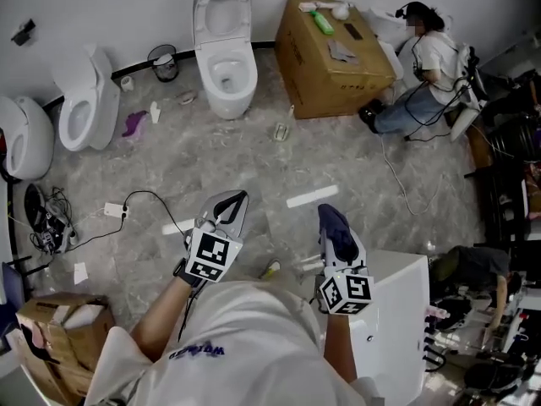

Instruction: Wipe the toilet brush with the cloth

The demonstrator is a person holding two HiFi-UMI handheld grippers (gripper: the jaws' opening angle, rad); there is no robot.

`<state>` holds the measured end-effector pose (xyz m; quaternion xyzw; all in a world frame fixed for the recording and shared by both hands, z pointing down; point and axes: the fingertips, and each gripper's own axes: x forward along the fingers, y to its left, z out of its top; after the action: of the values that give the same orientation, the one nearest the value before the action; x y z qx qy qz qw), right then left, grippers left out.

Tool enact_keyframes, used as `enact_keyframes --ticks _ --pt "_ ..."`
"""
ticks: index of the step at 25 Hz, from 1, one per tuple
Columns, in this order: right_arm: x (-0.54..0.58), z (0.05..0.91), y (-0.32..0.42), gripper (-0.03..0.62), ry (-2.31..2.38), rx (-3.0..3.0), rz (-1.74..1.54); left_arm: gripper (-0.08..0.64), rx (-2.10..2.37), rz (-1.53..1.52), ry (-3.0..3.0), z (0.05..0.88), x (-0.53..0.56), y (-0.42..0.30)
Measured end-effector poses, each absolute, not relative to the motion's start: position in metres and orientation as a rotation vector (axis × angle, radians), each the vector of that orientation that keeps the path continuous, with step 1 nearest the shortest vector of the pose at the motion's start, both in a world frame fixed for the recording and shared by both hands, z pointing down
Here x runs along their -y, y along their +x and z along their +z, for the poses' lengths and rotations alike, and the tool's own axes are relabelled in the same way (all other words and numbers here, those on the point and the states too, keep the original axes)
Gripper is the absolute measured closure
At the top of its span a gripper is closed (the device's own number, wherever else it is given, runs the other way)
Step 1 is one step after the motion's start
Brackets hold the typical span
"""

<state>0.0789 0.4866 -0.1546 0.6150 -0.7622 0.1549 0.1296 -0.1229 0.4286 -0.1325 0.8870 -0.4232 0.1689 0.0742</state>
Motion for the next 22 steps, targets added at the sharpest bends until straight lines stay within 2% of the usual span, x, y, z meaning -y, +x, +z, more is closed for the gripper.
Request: enact_keyframes --ticks 3,11,16,22 --pt "-0.490 -0.145 0.057 0.434 1.788 2.208 0.496 0.560 1.272 0.532 2.634 -0.120 -0.435 -0.150" --pt "-0.485 -0.135 0.056 0.431 1.806 2.173 0.539 0.560 1.274 0.469 2.589 -0.107 -0.441 -0.162" --pt "-0.466 -0.135 0.063 0.430 1.755 2.185 0.515 0.560 1.265 0.457 2.560 -0.097 -0.431 -0.152" --pt "-0.416 -0.096 0.078 0.430 1.648 2.200 0.583 0.560 1.310 0.506 2.514 -0.082 -0.384 -0.137"
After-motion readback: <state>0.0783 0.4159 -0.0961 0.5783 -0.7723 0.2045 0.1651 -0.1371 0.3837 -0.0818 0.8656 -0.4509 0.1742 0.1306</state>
